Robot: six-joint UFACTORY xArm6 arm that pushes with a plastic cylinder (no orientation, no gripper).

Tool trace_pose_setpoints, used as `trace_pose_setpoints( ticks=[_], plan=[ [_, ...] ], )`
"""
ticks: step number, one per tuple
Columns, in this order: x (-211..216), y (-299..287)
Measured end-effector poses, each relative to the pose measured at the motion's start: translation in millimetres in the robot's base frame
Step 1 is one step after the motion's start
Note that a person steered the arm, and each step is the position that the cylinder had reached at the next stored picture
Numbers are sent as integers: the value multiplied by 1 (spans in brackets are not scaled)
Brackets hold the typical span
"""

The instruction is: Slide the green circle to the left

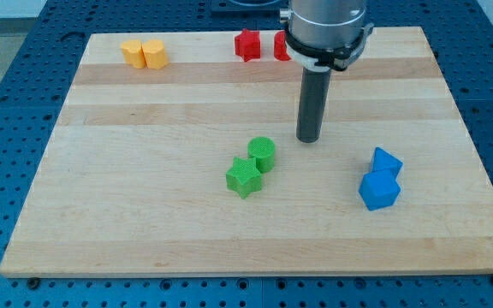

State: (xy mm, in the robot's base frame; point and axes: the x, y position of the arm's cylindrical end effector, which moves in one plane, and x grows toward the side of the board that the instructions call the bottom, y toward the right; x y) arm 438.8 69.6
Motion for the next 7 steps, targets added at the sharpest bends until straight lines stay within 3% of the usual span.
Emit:
trace_pose_setpoints(
  ticks=[5,7],
  plan=[
    [75,-15],
    [79,-18]
  ],
)
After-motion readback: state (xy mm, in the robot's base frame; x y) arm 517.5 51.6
